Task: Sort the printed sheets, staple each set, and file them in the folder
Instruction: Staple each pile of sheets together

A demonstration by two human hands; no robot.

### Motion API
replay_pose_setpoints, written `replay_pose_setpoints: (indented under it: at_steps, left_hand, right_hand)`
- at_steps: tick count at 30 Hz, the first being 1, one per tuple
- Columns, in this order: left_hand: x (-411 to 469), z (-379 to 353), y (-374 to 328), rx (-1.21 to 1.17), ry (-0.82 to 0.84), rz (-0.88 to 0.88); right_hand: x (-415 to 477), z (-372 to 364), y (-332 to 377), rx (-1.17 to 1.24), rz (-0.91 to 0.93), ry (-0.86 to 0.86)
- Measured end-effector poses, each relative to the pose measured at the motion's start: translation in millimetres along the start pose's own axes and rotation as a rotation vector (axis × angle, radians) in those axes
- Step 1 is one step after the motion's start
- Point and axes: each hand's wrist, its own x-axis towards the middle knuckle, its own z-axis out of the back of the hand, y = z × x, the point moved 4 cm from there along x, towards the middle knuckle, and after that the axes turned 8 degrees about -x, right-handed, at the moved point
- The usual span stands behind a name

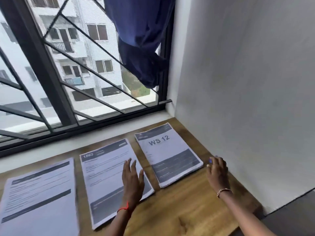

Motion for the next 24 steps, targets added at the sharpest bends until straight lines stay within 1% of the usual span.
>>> replay_pose_setpoints:
  at_steps: [3,5,7,11,14,17,19,20,22,24]
  left_hand:
    - [6.7,-20.0,-15.2,-0.035,0.016,0.041]
    - [9.3,-27.5,-21.3,-0.05,0.021,0.072]
    - [11.4,-30.9,-24.4,-0.081,0.03,0.112]
    - [16.2,-29.2,-21.8,-0.099,0.026,0.174]
    - [24.0,-20.2,-18.5,-0.098,-0.006,0.198]
    - [32.7,-10.1,-16.0,-0.101,-0.044,0.2]
    - [38.2,-5.7,-13.8,-0.097,-0.066,0.208]
    - [41.3,-4.1,-12.4,-0.102,-0.076,0.219]
    - [47.1,-2.7,-10.4,-0.127,-0.093,0.237]
    - [55.5,-2.5,-8.3,-0.158,-0.102,0.264]
  right_hand:
    - [28.3,0.9,-32.9,-0.049,-0.109,0.162]
    - [40.5,-6.3,-43.7,-0.141,-0.108,0.257]
    - [46.3,-11.1,-44.7,-0.239,-0.116,0.318]
    - [52.8,-20.5,-34.1,-0.319,-0.137,0.303]
    - [64.4,-19.5,-15.3,-0.258,-0.17,0.188]
    - [79.6,-6.2,16.7,-0.09,-0.154,0.046]
    - [95.6,2.5,40.4,0.056,-0.122,0.014]
    - [105.2,4.4,50.9,0.151,-0.111,0.017]
    - [124.2,2.6,67.3,0.413,-0.143,0.082]
    - [134.9,-5.4,82.1,0.778,-0.26,0.205]
